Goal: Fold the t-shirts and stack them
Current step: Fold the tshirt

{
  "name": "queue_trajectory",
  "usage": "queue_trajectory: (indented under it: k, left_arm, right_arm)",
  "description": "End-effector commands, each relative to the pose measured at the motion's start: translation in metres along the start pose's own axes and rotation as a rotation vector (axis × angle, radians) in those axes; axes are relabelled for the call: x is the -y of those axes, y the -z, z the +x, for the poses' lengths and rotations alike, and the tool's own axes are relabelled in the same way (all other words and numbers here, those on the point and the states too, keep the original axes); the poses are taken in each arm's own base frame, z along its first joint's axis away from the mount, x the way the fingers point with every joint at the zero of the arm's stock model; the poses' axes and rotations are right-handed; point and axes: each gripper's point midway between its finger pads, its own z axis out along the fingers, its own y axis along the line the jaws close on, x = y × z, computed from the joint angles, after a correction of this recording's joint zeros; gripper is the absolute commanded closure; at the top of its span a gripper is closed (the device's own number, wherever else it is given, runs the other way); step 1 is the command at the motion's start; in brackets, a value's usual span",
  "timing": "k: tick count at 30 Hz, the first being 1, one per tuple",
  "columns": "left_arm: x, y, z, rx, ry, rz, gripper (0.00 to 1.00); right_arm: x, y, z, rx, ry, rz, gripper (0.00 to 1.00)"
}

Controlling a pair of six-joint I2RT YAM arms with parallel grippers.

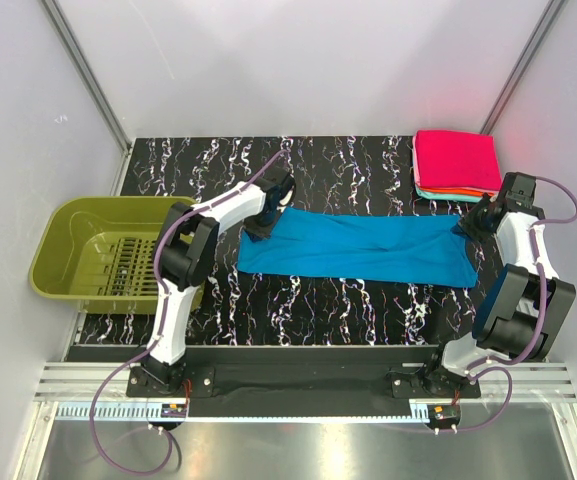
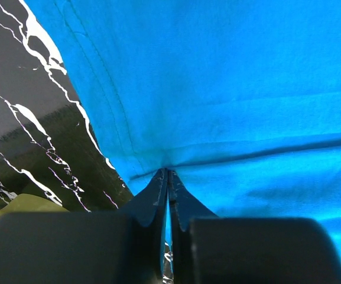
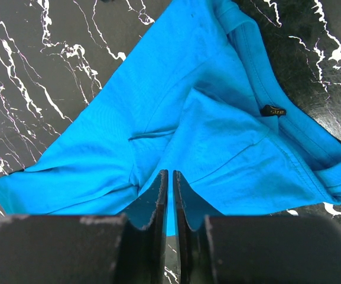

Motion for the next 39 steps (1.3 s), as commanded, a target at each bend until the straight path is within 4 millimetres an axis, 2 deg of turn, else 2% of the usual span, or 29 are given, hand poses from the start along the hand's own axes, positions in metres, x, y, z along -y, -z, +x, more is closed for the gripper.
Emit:
queue_trajectory:
  k: [1,2,6,15,16,19,21,32,39]
  left_arm:
    - [-0.008,0.008,-0.016,0.047,0.004,-0.021,0.97]
    - [-0.010,0.011,-0.018,0.055,0.007,-0.025,1.00]
    - [-0.016,0.018,-0.022,0.073,0.011,-0.048,1.00]
    - [-0.025,0.017,-0.024,0.067,0.012,-0.106,1.00]
    - [-0.027,0.022,-0.024,0.075,0.020,-0.106,0.96]
    - [-0.020,0.031,-0.023,0.086,-0.009,-0.033,0.71]
    - [-0.009,0.034,-0.021,0.080,-0.054,0.044,0.67]
    - [-0.019,0.030,-0.030,0.073,-0.127,0.061,0.75]
    - [-0.011,0.021,-0.017,0.037,-0.127,0.140,0.77]
  right_arm:
    - [-0.008,0.004,-0.008,0.041,0.030,-0.032,0.87]
    - [-0.008,0.004,-0.008,0.038,0.029,-0.031,0.87]
    - [-0.007,0.000,-0.006,0.028,0.026,-0.031,0.87]
    - [-0.006,-0.001,-0.005,0.026,0.028,-0.031,0.87]
    - [-0.006,-0.002,-0.004,0.022,0.026,-0.033,0.87]
    - [-0.007,-0.001,-0.005,0.026,0.029,-0.035,0.87]
    - [-0.008,-0.001,-0.005,0.024,0.026,-0.039,0.87]
    - [-0.009,-0.002,-0.004,0.017,0.028,-0.046,0.87]
    - [-0.008,-0.006,-0.005,0.012,0.027,-0.045,0.87]
